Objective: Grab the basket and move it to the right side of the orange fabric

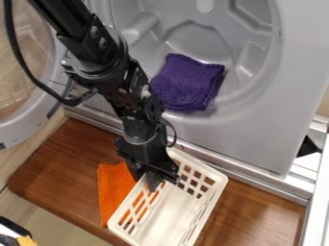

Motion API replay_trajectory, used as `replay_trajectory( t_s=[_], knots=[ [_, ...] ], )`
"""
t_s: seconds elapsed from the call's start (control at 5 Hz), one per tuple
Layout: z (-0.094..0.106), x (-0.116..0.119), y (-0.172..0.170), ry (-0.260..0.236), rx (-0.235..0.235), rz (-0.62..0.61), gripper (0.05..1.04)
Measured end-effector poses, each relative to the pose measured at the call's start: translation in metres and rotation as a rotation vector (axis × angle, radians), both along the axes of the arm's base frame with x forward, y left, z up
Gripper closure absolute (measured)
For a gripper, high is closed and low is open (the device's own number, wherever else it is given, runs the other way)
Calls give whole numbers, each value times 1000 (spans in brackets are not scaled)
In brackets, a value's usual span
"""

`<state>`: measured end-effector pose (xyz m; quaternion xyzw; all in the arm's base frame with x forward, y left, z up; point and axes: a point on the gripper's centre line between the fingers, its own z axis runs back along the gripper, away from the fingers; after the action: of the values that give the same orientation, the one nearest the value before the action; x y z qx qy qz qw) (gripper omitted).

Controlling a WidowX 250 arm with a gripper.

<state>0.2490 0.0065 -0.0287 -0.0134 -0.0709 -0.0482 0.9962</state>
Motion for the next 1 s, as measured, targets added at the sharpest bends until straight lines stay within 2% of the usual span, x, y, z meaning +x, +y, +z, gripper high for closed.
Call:
replay_trajectory(
  t_s=[0.2, 0.4, 0.6, 0.8, 1.0],
  knots=[
    [7, 2, 0, -19, -1, 18, 938],
    [12, 1, -3, -20, -23, 35, 996],
    [21, 0, -4, -24, -61, 69, 997],
    [42, 2, -7, -59, -138, 129, 997],
    [68, 2, -25, -93, -213, 185, 997]
  ],
)
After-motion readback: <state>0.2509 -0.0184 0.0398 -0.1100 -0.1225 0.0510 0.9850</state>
